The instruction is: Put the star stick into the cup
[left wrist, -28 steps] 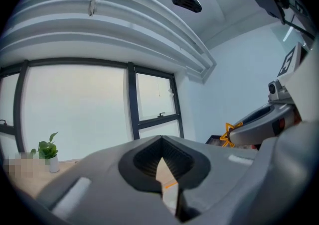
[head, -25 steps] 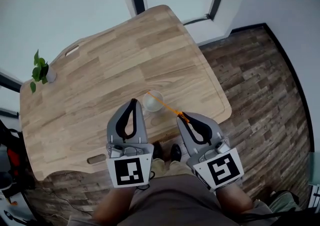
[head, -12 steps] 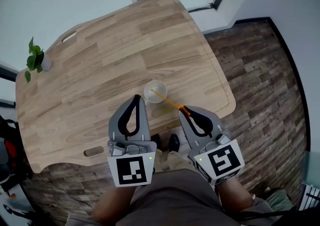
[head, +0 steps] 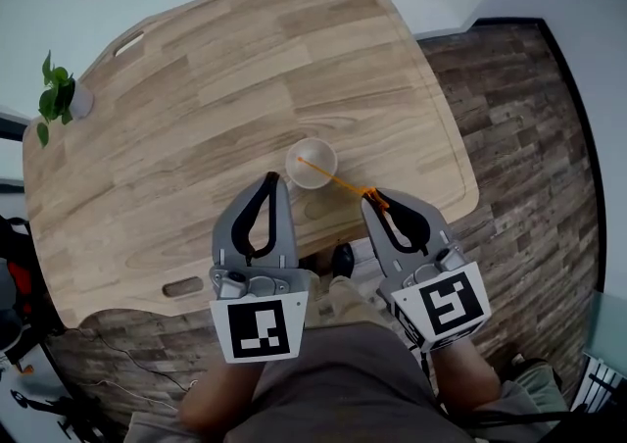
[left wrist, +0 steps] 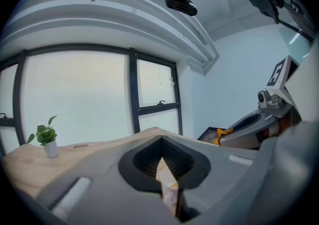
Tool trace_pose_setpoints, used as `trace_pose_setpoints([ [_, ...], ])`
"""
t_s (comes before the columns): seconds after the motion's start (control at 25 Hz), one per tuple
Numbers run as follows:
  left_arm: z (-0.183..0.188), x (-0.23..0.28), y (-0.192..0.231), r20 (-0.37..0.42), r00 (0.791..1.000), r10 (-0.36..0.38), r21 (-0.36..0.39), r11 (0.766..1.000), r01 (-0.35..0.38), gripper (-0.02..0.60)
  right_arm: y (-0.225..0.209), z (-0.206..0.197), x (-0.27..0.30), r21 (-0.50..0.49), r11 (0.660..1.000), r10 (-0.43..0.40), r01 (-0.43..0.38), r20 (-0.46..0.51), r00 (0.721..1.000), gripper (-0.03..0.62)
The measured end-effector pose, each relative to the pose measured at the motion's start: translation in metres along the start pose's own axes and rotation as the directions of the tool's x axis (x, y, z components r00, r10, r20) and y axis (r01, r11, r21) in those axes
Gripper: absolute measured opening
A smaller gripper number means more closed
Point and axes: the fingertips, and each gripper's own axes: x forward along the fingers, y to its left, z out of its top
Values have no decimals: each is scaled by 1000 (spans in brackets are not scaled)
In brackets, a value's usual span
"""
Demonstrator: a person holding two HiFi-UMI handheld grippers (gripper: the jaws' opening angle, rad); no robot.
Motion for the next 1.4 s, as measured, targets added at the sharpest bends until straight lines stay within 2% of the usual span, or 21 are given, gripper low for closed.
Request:
trace_pose_setpoints([
  [0.48,-1,2,-8,-17,1000,-18,18,1000,18,0,-9,-7,1,26,999,-23,22,31,999,90],
  [0.76,13,0,-12,15,1000,-19,19,1000,19,0,-11,13,-11,6,1000,-25,25,102,994,109],
  [1.08,56,-15,-12,122,993,-5,3,1000,5,0,1,63,-29,-40,999,-20,30,226,974,115],
  [1.4,110,-40,-7,243,970,10,26,1000,-17,0,20,131,-54,-90,995,-14,51,378,926,105],
])
